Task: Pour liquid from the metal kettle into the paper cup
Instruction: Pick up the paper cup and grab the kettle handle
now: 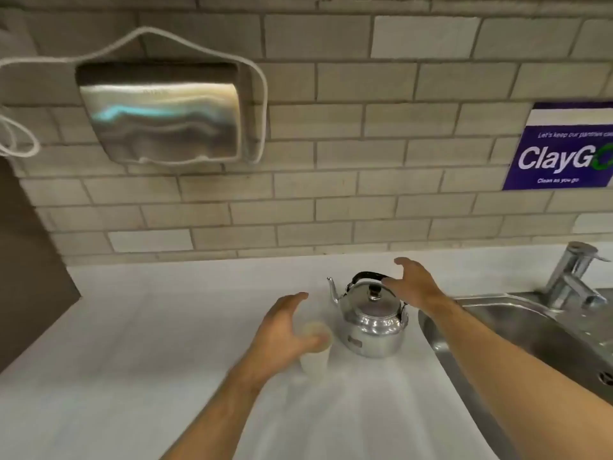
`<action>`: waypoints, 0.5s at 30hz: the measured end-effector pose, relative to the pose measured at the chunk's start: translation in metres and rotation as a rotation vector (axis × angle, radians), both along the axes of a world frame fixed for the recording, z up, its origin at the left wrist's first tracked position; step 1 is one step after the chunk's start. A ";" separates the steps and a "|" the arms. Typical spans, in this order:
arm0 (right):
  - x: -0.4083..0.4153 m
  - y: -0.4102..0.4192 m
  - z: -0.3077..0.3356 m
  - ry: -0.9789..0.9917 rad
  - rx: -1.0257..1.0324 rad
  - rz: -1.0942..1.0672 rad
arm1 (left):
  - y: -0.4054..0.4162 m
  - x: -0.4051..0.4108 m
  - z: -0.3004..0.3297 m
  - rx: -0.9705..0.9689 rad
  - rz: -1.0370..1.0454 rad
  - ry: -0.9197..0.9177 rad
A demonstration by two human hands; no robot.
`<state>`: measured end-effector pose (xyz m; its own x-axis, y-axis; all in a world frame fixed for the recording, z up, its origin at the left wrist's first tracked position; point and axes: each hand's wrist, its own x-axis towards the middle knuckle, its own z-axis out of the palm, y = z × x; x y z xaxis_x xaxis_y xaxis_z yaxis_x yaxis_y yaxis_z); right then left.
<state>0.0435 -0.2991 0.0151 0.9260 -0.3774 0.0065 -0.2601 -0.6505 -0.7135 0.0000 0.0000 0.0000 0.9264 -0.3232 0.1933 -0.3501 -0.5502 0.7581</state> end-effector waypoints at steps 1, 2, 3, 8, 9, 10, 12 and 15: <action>0.005 -0.003 -0.006 0.035 0.024 -0.018 | -0.005 -0.001 -0.008 0.004 -0.003 0.033; 0.008 -0.006 -0.010 0.065 0.058 -0.039 | -0.009 0.001 -0.018 0.005 0.013 0.062; 0.012 -0.009 -0.017 0.096 0.115 -0.051 | -0.012 0.000 -0.031 -0.010 0.024 0.096; 0.032 -0.013 -0.038 0.008 0.273 -0.156 | -0.023 -0.003 -0.070 -0.168 0.110 0.215; 0.036 -0.013 -0.039 -0.026 0.281 -0.167 | -0.023 -0.002 -0.076 -0.220 0.127 0.232; 0.038 -0.012 -0.037 -0.061 0.271 -0.170 | -0.023 -0.002 -0.081 -0.262 0.148 0.250; 0.038 -0.011 -0.031 -0.130 0.246 -0.136 | -0.024 -0.003 -0.086 -0.320 0.176 0.261; 0.034 -0.013 -0.019 -0.182 0.270 -0.068 | -0.024 -0.003 -0.092 -0.377 0.189 0.265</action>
<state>0.0773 -0.3116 -0.0043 0.8914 -0.4493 0.0603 -0.1494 -0.4169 -0.8966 -0.0025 -0.0240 -0.0922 0.9951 -0.0980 0.0148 -0.0396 -0.2563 0.9658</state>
